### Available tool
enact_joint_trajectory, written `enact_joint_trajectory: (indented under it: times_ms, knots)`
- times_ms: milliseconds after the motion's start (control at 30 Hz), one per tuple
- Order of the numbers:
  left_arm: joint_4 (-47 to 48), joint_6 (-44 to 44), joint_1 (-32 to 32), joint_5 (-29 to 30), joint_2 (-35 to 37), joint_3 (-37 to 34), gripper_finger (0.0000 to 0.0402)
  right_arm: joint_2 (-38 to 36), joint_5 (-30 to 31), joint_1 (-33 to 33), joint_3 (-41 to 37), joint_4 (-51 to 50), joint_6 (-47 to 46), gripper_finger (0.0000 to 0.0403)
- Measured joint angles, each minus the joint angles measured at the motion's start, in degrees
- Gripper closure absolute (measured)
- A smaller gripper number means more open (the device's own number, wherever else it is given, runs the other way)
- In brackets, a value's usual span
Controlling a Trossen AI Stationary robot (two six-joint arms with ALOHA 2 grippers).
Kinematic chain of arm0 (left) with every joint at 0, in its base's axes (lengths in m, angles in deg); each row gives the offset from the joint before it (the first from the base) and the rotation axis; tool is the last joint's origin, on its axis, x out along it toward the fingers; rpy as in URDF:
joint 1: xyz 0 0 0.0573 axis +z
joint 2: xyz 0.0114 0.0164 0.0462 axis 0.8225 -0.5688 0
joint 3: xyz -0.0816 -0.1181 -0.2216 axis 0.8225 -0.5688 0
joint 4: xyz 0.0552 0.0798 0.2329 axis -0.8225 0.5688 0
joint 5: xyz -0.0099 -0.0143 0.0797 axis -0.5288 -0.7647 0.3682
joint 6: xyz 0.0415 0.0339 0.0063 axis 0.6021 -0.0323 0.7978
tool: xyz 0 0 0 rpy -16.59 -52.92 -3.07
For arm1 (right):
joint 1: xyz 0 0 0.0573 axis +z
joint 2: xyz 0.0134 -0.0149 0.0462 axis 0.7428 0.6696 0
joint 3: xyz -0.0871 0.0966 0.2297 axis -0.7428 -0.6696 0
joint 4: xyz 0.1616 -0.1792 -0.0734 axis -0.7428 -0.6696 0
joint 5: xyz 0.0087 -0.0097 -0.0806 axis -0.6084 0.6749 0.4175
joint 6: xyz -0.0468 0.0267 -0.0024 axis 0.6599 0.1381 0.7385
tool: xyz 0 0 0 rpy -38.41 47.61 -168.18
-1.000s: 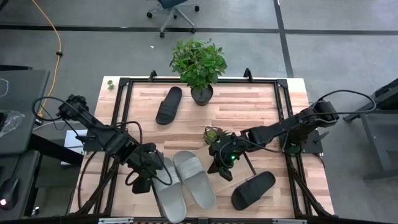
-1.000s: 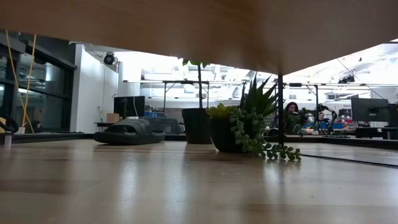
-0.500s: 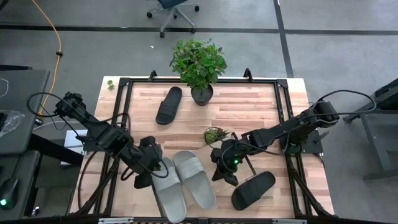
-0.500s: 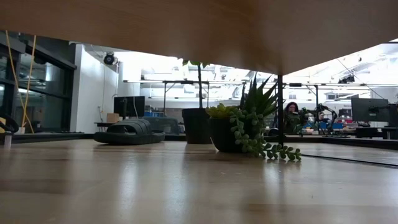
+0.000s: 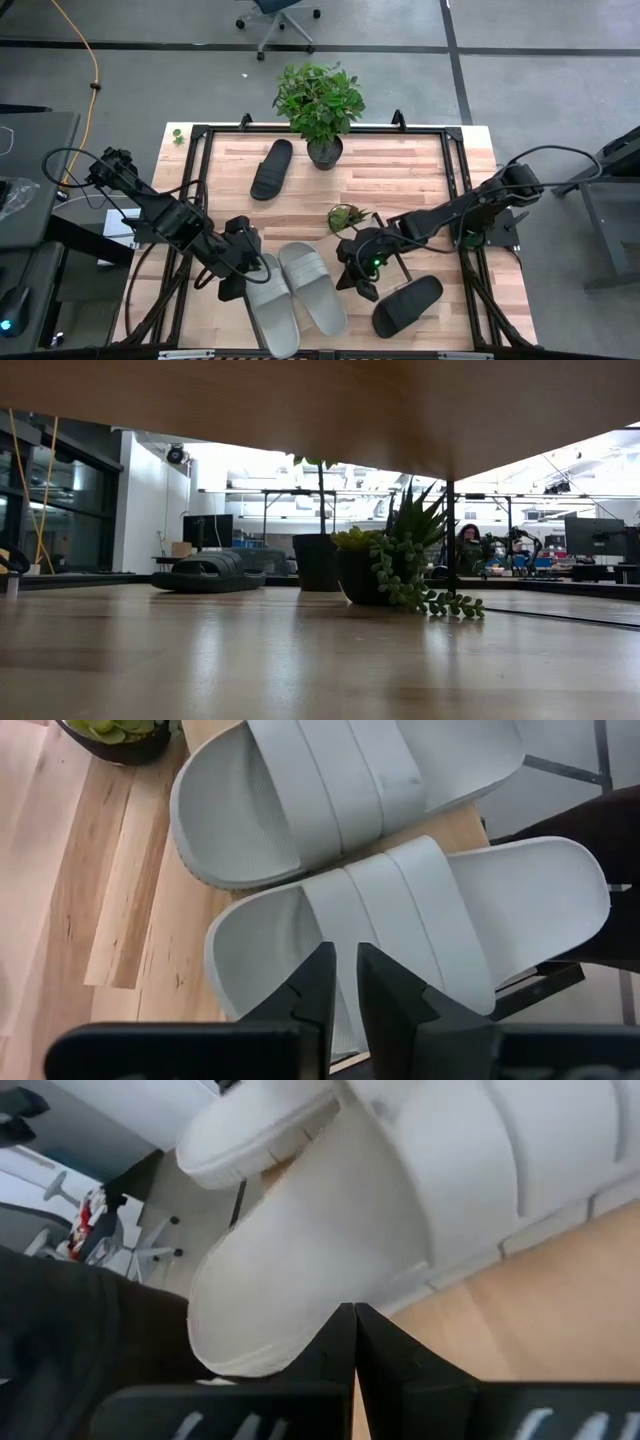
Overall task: Pick and place slides into the shelf
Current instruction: Adjust the gray slippers on the shelf
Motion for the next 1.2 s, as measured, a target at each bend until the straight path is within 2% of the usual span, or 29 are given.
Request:
enact_joint_trajectory:
  times_ms: [867, 1200]
  knots:
    - [-1.4, -0.7, 0.0, 2.1, 0.0, 0.0, 0.0373, 1.4, -2.4, 0.2, 0.0, 6.4, 2.0, 0.0403]
    - [-4.0, -0.7, 0.0, 2.8, 0.0, 0.0, 0.0373, 1.4, 2.6, 0.2, 0.0, 7.9, 2.6, 0.0403]
